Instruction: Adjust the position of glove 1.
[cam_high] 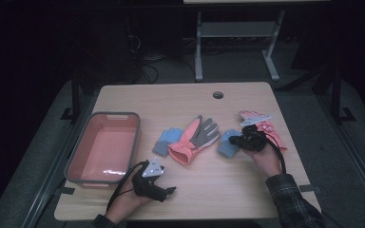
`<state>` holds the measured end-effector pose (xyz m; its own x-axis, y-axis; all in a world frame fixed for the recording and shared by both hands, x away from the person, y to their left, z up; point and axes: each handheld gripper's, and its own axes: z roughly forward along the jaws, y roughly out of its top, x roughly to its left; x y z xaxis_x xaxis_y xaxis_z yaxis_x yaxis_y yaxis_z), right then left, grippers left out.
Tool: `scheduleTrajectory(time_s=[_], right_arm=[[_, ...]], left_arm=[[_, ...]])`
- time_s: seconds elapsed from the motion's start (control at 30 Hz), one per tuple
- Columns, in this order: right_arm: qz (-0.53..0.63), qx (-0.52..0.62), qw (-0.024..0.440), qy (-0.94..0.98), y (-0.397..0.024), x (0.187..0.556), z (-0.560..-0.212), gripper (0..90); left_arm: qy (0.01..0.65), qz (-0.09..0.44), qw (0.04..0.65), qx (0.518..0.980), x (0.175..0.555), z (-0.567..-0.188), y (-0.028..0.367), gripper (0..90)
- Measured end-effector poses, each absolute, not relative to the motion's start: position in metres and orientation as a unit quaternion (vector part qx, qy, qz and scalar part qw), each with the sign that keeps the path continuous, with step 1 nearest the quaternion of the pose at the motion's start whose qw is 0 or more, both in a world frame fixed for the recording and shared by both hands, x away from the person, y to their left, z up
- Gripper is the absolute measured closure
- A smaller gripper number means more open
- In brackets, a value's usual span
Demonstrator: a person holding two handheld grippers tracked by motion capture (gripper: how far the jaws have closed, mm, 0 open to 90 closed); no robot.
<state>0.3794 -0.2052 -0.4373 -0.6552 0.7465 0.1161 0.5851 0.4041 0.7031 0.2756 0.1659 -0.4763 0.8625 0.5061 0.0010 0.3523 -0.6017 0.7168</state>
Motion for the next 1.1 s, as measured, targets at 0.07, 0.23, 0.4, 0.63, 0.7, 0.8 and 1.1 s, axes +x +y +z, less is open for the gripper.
scheduleTrajectory(time_s=[0.07,0.23,0.4,0.63,0.7,0.8,1.1], right_arm=[[0.376,0.398,0.104,0.830,-0.204,0.371,-0.433,86.7],[0.384,0.377,0.094,0.838,-0.194,0.350,-0.427,86.6],[0.384,0.352,0.084,0.850,-0.180,0.329,-0.426,86.6],[0.380,0.333,0.064,0.860,-0.165,0.304,-0.432,86.5],[0.376,0.324,0.062,0.866,-0.161,0.298,-0.433,86.4],[0.377,0.320,0.052,0.868,-0.154,0.290,-0.436,86.3],[0.360,0.300,0.029,0.883,-0.133,0.280,-0.449,81.0]], left_arm=[[0.241,0.102,0.375,0.889,0.276,-0.476,0.166,12.7],[0.242,0.103,0.375,0.889,0.276,-0.476,0.166,12.7],[0.241,0.105,0.375,0.889,0.276,-0.476,0.166,12.7],[0.243,0.103,0.376,0.888,0.275,-0.476,0.166,12.7],[0.243,0.102,0.376,0.888,0.275,-0.476,0.166,12.7],[0.245,0.102,0.378,0.887,0.275,-0.477,0.166,12.7],[0.245,0.102,0.377,0.887,0.275,-0.477,0.166,12.7]])
